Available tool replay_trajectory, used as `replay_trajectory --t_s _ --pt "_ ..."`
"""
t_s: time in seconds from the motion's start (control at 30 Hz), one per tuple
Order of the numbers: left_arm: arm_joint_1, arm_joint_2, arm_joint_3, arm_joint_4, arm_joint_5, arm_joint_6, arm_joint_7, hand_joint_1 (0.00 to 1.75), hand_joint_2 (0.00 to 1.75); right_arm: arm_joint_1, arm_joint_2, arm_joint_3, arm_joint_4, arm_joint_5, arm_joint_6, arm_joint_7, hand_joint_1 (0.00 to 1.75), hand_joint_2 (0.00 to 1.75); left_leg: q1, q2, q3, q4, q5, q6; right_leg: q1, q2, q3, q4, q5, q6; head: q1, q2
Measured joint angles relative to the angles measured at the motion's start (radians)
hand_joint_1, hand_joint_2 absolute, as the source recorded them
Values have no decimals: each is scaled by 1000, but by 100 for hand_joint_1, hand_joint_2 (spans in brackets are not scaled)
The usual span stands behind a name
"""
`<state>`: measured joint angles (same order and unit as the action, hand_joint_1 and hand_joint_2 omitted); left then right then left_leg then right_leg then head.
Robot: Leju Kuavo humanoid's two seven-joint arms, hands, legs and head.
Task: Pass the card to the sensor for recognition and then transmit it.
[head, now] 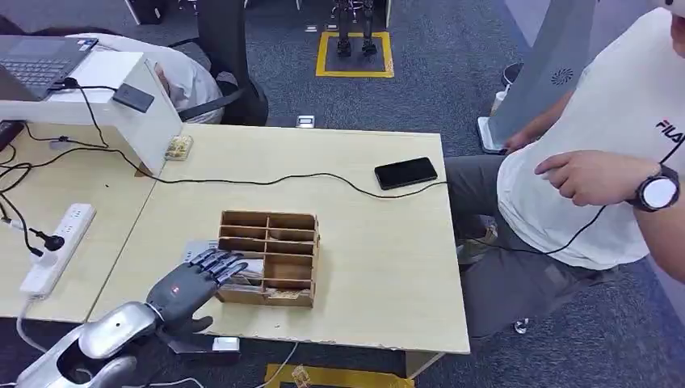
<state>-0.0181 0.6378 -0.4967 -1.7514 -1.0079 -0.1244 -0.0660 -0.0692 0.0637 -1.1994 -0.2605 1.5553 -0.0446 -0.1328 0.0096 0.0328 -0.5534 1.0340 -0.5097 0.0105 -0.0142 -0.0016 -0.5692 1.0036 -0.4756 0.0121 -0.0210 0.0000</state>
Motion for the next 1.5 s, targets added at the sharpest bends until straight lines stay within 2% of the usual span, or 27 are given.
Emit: replay_trajectory --t_s 0.27,0.43,0.47,0.5,0.53,0.9,1.5 --pt "25 11 16 1 3 3 3 0 175 0 0 0 0 0 0 -2 0 175 0 0 0 0 0 0 0 0 0 0 0 0 0 0" --pt "32 3 32 1 -11 14 11 0 175 0 0 0 0 0 0 1 0 175 0 0 0 0 0 0 0 0 0 0 0 0 0 0" --pt "33 2 34 1 -12 15 11 49 175 0 0 0 0 0 0 1 0 175 0 0 0 0 0 0 0 0 0 0 0 0 0 0" --pt "35 2 36 1 -8 16 11 150 175 0 0 0 0 0 0 1 0 175 0 0 0 0 0 0 0 0 0 0 0 0 0 0" --pt "39 1 41 1 -3 16 10 175 175 0 0 0 0 0 0 1 0 175 0 0 0 0 0 0 0 0 0 0 0 0 0 0" --pt "61 -1 82 -3 9 24 -11 175 175 0 0 0 0 2 0 3 0 175 0 0 0 0 0 0 0 0 0 0 0 0 0 0" --pt "103 39 107 -25 48 15 -34 175 175 0 0 0 0 3 0 0 0 175 0 0 0 0 0 0 0 0 0 0 0 0 0 0"
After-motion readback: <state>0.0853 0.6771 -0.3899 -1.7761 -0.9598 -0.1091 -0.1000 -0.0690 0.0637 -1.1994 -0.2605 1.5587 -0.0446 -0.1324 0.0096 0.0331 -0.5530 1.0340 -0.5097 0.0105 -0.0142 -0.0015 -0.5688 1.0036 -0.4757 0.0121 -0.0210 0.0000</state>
